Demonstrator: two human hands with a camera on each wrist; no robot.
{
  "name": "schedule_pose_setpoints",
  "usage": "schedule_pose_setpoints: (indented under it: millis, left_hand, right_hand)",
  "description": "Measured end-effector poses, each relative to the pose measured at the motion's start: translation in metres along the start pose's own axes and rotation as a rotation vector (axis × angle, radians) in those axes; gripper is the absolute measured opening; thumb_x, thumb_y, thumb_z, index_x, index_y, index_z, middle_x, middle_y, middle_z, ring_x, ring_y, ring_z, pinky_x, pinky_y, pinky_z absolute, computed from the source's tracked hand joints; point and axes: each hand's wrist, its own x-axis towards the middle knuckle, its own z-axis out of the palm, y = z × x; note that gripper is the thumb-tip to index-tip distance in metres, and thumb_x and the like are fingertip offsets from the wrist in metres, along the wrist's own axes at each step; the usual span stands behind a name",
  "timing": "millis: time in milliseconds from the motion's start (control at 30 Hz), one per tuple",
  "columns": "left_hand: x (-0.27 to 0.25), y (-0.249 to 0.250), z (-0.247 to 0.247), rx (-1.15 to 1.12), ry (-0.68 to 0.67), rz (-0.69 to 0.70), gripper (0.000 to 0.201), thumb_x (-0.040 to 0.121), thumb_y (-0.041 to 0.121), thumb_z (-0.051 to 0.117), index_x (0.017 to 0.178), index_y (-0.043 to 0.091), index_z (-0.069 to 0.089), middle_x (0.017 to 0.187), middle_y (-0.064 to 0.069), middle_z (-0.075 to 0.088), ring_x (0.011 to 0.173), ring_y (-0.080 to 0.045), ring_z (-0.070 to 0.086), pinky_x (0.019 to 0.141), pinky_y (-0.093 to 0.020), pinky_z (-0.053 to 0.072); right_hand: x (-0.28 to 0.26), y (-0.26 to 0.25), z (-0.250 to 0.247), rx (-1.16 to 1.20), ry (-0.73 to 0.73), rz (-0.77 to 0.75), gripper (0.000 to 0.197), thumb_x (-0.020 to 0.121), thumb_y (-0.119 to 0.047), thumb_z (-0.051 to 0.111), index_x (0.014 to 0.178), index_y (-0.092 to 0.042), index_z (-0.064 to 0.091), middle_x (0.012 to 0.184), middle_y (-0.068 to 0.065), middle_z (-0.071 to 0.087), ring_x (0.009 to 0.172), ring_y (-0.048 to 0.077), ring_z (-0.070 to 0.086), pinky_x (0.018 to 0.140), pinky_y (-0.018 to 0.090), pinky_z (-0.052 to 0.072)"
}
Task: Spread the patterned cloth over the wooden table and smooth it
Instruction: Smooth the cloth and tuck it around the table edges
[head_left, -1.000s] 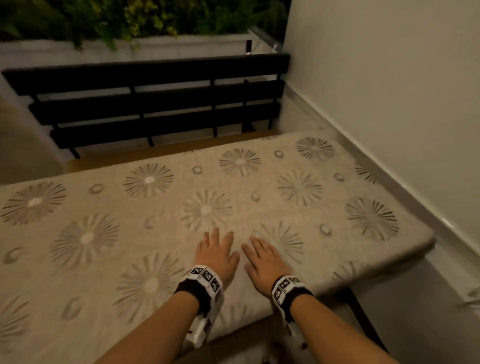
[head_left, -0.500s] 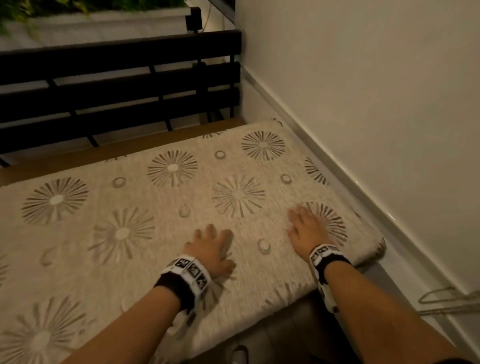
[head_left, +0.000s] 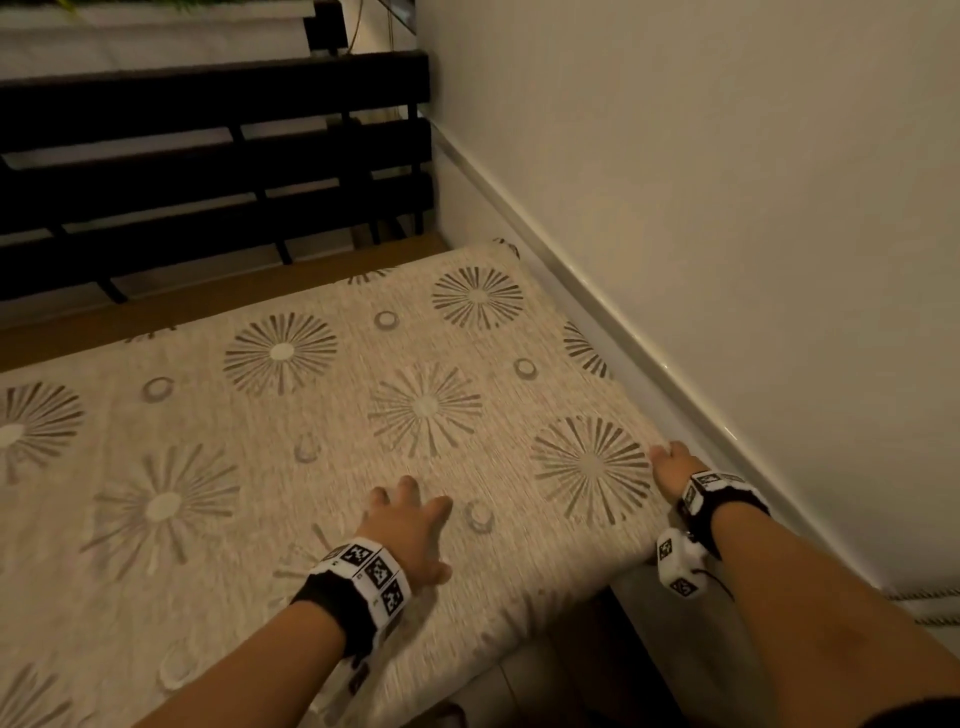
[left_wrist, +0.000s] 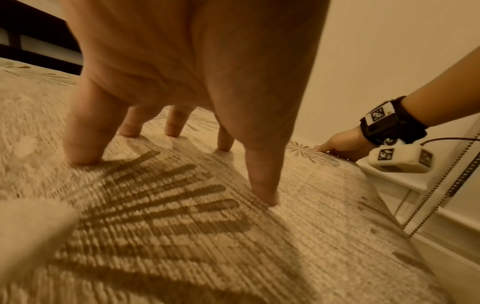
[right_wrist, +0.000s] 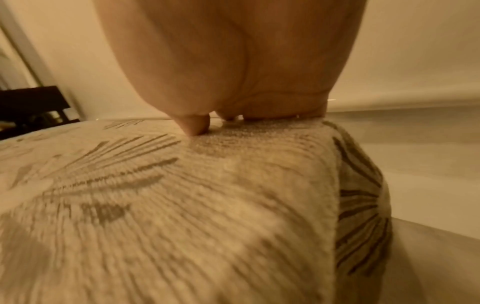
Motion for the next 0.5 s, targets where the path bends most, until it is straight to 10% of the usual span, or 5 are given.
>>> schedule_pose_setpoints:
  millis: [200,500]
  left_hand:
    - [-0.004,-0.002,-0.013,0.019,-0.042,0.032,0.077,0.069,0.06,0.067,0.132,0.034,0.031,0.14,-0.009,0.027,0.124,-0.04,0.03,0.094,-0.053,0.045]
    - [0.013,-0.031,-0.066,-0.062,0.102,0.045,0.069,0.075,0.062,0.057,0.131,0.024,0.041,0.134,-0.007,0.043,0.125,-0.03,0.039,0.097,-0.048,0.043]
  right_hand:
    - [-0.008,-0.006,0.002,-0.315,0.253,-0.077,0.053,0.096,-0.039,0.03,0.142,-0.014,0.034,0.146,0.016,0.036,0.126,0.036,0.043,0.105,0.047,0.038]
    - [-0.023,-0.047,-0.007,-0.323,0.15,-0.064,0.049,0.091,-0.037,0.04,0.131,-0.01,0.044,0.132,0.016,0.047,0.114,0.034,0.052,0.098,0.043,0.045]
